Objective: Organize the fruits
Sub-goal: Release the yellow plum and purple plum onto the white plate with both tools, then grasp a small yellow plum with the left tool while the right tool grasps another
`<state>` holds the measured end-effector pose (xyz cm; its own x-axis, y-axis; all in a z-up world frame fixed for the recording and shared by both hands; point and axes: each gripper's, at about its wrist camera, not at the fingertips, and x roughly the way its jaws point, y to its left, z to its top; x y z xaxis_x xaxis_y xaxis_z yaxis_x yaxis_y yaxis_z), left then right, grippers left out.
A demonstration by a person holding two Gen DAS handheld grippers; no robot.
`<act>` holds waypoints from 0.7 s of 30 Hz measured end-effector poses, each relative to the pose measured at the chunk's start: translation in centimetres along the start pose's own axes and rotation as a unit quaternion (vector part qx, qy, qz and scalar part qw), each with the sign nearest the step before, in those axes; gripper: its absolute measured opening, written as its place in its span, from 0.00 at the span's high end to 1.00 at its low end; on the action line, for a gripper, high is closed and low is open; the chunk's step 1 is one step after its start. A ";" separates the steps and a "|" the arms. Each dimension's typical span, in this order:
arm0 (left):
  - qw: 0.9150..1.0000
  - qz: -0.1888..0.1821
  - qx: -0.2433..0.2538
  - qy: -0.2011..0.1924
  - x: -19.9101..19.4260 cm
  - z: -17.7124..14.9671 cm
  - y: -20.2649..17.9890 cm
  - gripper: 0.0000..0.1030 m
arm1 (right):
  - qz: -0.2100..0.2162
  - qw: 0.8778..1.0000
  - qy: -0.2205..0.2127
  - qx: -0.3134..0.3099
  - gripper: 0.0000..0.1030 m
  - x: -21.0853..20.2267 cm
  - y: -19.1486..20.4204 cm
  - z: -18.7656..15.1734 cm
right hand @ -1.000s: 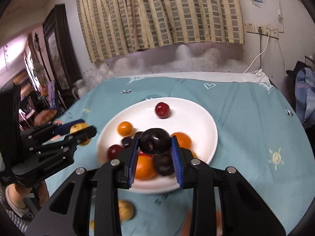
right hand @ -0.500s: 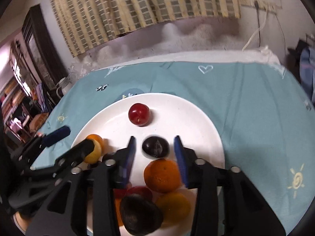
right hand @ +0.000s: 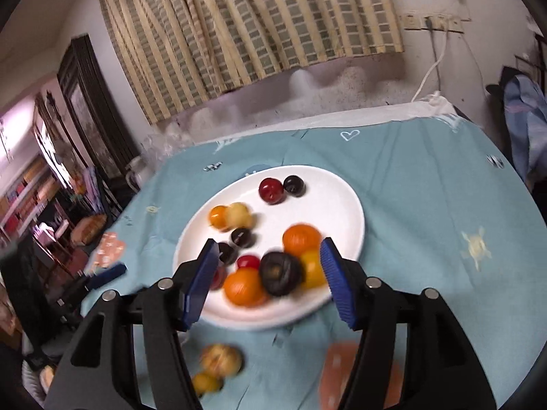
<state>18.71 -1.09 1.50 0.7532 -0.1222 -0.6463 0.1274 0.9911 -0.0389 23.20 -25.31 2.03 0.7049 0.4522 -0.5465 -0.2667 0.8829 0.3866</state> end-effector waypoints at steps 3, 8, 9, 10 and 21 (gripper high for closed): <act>1.000 -0.006 0.027 0.001 -1.9 -2.9 -2.2 0.16 | 0.016 1.000 -0.009 0.018 0.39 -2.1 0.1 -2.1; 0.996 0.007 0.086 0.008 -2.7 -7.3 -5.1 0.15 | 0.030 0.996 -0.023 0.076 0.28 -3.4 -1.7 -5.8; 0.996 0.007 0.089 0.013 -2.5 -7.6 -5.2 0.15 | 0.037 0.996 -0.004 0.085 0.28 -2.8 -2.1 -6.0; 0.996 0.004 0.088 0.017 -2.2 -7.7 -5.1 0.15 | 0.043 0.995 0.005 0.091 0.28 -2.5 -2.2 -6.0; 0.994 -0.034 0.089 0.054 -0.3 -8.2 -5.5 0.16 | 0.039 0.995 0.028 0.090 0.28 -1.5 -1.7 -6.5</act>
<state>12.50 -6.02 -4.37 0.6667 -0.1733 -0.7249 0.2956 0.9543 0.0437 18.29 -26.65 -2.60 0.6483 0.5287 -0.5479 -0.1928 0.8102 0.5536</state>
